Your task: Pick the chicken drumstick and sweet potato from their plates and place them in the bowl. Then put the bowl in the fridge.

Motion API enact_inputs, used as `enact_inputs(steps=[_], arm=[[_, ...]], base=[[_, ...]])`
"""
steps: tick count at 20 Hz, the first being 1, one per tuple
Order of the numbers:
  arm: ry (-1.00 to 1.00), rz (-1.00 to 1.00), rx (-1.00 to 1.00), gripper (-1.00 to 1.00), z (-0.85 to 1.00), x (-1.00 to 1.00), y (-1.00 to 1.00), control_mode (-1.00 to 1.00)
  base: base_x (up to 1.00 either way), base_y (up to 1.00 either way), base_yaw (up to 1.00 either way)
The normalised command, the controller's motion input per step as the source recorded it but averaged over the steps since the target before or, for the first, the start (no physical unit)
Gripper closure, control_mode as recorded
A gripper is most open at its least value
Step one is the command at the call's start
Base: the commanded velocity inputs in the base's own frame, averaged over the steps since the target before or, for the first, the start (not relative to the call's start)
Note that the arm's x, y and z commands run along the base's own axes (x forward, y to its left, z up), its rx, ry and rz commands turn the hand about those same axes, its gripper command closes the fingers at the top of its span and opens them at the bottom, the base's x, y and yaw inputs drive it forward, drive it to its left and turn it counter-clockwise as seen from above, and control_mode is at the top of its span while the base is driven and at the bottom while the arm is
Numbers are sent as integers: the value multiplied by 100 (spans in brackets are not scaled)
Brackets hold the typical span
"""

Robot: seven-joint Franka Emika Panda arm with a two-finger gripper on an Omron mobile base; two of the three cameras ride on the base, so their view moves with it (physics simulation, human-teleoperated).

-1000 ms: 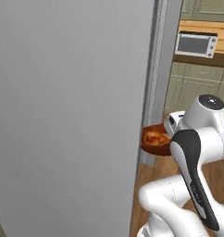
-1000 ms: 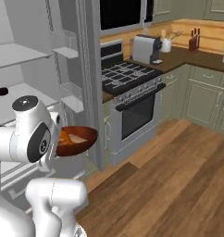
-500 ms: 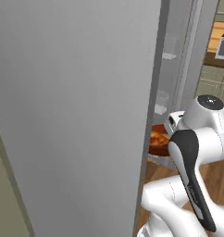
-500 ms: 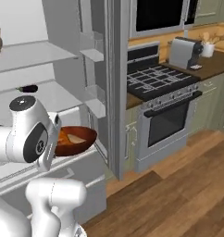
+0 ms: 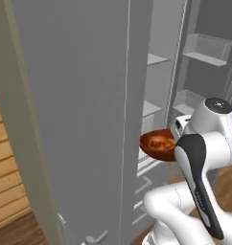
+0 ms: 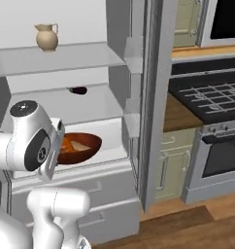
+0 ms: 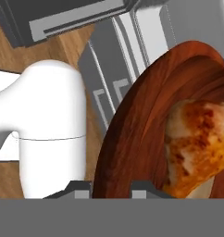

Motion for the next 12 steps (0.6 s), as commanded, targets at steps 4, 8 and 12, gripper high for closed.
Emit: enact_inputs(steps=[4, 8, 12], arm=[[0, 0, 0, 100, 0, 0, 0, 100], [0, 0, 0, 100, 0, 0, 0, 100], [0, 0, 0, 100, 0, 0, 0, 100]], base=[[2, -58, 53], [1, -43, 52], [9, -42, 47]])
